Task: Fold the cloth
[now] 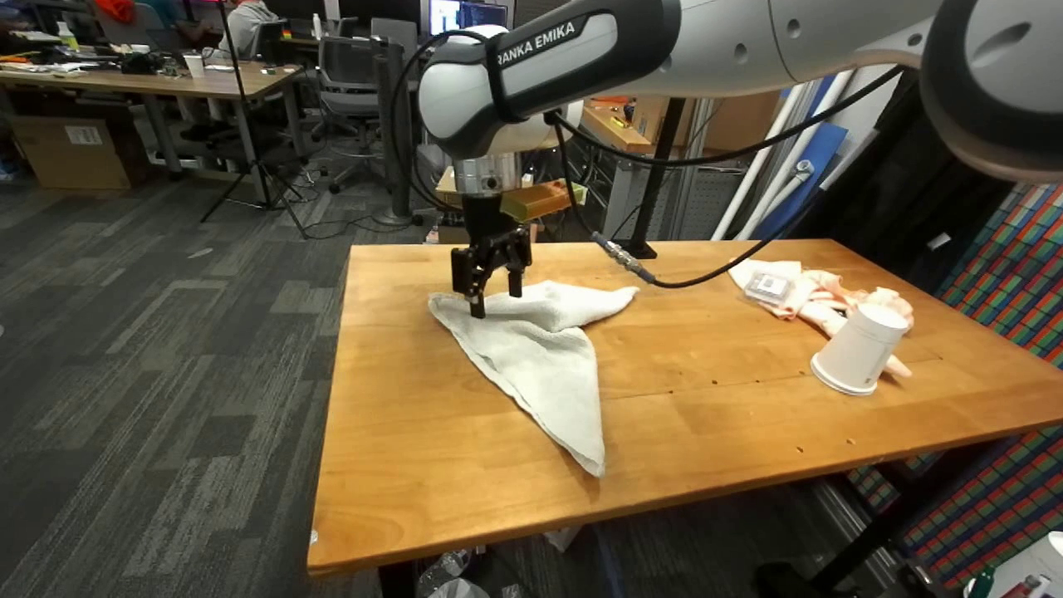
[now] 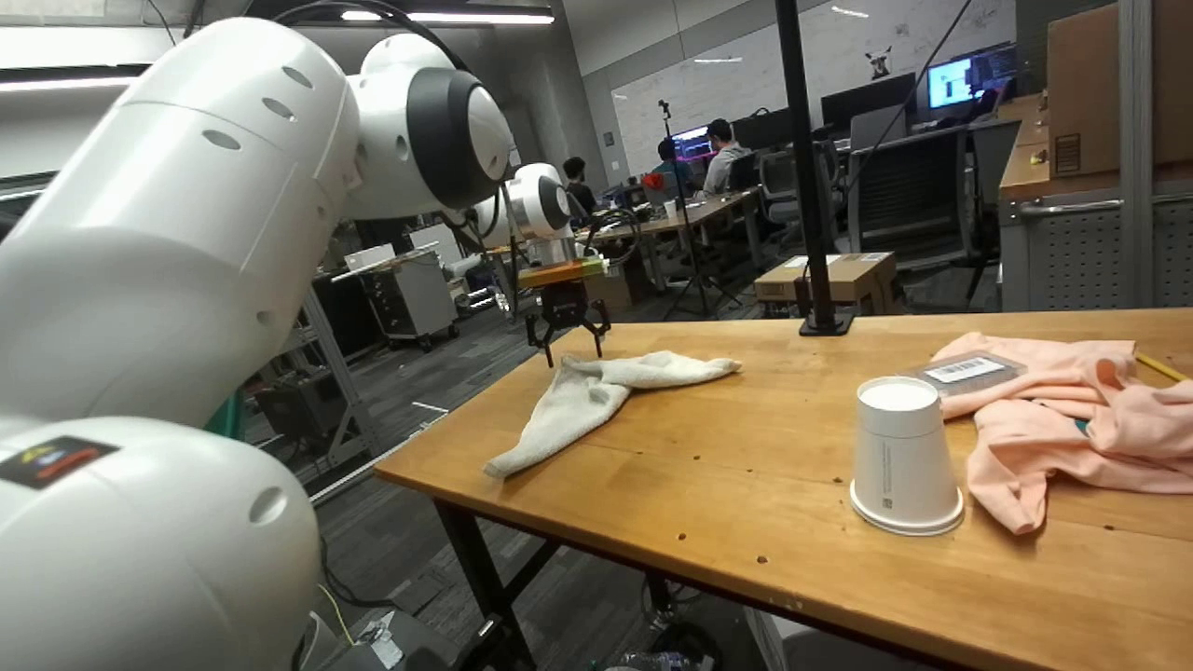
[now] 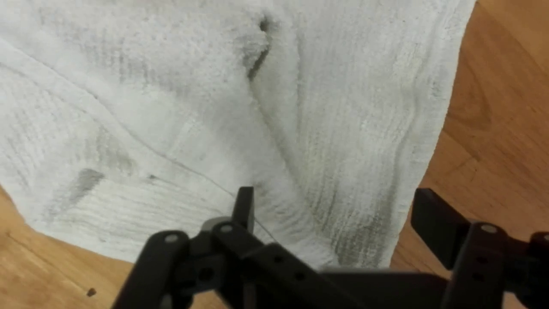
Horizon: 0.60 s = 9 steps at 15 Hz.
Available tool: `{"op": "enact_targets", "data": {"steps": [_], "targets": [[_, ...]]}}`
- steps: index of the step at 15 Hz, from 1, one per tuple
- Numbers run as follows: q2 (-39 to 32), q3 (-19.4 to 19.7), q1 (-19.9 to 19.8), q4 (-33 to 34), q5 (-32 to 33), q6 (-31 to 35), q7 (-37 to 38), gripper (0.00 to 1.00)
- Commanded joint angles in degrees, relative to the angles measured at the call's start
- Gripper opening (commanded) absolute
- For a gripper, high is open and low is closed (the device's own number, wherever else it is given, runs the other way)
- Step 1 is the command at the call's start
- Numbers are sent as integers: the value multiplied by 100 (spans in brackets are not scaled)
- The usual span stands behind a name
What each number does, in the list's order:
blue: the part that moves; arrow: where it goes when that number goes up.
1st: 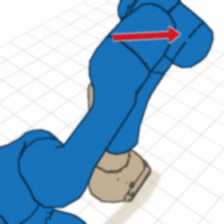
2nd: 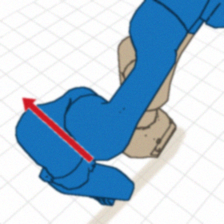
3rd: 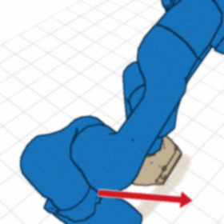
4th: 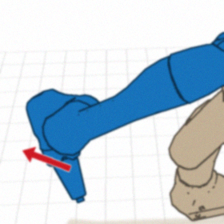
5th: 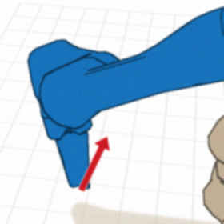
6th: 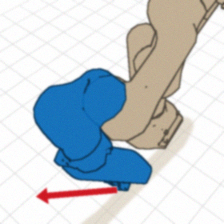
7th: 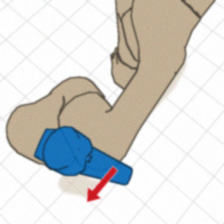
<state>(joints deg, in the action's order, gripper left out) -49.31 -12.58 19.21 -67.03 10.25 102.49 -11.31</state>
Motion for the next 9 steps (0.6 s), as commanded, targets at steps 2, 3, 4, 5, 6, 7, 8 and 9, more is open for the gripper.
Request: {"op": "enact_targets", "data": {"steps": [2,3,4,5,6,7,8,9], "targets": [[1044,-13,-660,-1543,-108,752,-190,100],[1222,-2,-811,-1798,-67,887,-291,100],[1406,102,-886,-2036,-134,1038,-433,100],[1594,122,-1019,-2304,-130,1215,-528,100],[1785,161,-1138,-2571,-114,1406,-619,100],[1965,197,-1245,-2836,-103,1601,-698,100],[2157,225,-1350,-3116,-104,1810,-781,100],[2347,249,-1445,-3398,-104,2011,-866,100]]}}
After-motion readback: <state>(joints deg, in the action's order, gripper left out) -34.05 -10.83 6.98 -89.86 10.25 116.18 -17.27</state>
